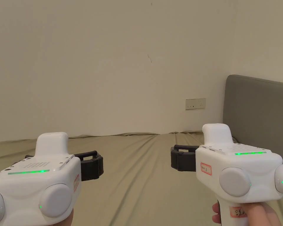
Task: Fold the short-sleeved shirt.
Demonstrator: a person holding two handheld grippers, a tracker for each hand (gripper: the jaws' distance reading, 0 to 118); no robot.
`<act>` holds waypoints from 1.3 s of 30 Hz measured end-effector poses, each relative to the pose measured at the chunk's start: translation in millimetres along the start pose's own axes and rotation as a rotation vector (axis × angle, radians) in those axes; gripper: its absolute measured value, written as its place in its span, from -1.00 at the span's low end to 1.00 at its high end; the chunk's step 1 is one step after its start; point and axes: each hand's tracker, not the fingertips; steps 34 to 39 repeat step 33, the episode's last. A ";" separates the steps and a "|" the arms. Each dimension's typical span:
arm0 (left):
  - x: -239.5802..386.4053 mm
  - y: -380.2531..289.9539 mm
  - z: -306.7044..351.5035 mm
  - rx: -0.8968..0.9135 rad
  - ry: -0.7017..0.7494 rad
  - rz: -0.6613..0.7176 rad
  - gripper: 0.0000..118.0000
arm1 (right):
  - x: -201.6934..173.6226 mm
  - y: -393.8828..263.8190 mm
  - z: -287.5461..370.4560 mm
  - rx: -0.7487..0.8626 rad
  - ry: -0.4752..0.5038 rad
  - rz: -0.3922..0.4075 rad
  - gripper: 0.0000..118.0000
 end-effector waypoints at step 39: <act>7.9 -5.1 -1.9 -0.014 -0.017 -0.024 1.00 | -5.8 -1.9 -4.8 -0.018 -0.023 0.030 1.00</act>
